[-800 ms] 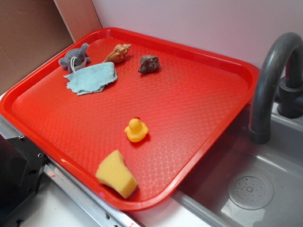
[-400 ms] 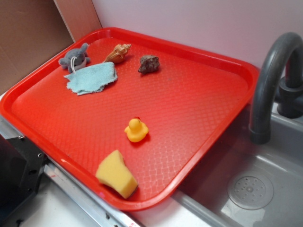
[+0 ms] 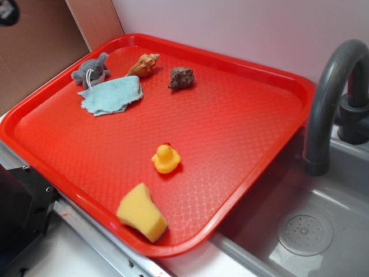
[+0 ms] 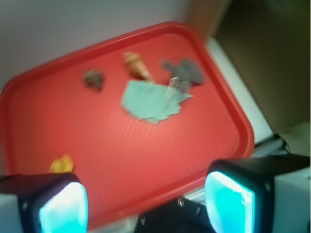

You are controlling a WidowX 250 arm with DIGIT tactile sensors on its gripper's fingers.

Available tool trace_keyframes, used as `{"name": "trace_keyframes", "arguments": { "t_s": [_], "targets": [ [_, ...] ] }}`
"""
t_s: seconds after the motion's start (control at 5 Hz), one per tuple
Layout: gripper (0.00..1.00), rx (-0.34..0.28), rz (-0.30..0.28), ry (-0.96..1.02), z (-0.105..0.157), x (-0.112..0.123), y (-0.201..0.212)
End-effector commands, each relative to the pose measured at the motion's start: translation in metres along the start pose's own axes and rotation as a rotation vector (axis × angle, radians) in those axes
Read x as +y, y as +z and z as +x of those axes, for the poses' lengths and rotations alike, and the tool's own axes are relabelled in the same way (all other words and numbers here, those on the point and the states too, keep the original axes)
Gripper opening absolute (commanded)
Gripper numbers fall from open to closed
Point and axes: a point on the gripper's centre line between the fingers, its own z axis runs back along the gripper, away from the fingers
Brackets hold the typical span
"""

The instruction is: Grab the gray animal.

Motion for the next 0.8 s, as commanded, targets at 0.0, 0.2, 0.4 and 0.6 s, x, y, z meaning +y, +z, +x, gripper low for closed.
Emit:
{"name": "trace_keyframes", "arguments": {
  "t_s": [0.0,0.2,0.4,0.6],
  "targets": [
    [1.0,-0.152,0.17,0.456,0.033,0.027,-0.046],
    [1.0,-0.146,0.158,0.577,0.061,0.042,-0.083],
    [1.0,-0.177,0.192,0.669,0.081,0.056,-0.103],
    [1.0,-0.148,0.229,0.725,0.096,0.073,-0.124]
  ]
}}
